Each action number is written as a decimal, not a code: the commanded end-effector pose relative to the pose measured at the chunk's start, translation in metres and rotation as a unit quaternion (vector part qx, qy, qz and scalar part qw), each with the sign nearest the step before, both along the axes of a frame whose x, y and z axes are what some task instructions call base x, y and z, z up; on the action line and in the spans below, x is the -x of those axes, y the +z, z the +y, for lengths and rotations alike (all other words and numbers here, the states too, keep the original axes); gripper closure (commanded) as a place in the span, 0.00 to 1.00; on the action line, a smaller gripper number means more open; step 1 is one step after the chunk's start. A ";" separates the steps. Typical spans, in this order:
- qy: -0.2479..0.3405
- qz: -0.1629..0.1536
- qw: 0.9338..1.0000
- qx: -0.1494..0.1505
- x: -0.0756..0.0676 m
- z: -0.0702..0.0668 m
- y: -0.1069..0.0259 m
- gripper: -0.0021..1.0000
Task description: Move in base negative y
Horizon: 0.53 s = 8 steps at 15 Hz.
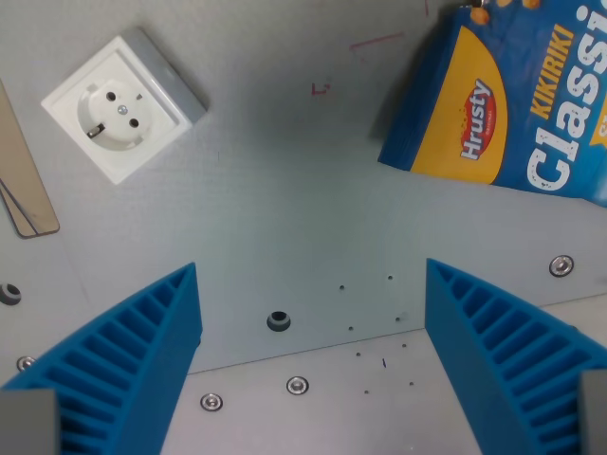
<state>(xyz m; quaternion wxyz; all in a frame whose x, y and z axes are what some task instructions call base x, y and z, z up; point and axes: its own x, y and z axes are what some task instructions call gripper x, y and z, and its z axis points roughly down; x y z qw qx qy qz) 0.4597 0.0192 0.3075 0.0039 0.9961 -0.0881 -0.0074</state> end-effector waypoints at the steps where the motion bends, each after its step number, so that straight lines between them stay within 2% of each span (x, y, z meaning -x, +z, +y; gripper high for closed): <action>1: 0.000 -0.003 1.000 0.000 -0.001 -0.005 0.003 0.00; 8: 0.000 -0.003 1.000 0.000 -0.007 -0.042 0.002 0.00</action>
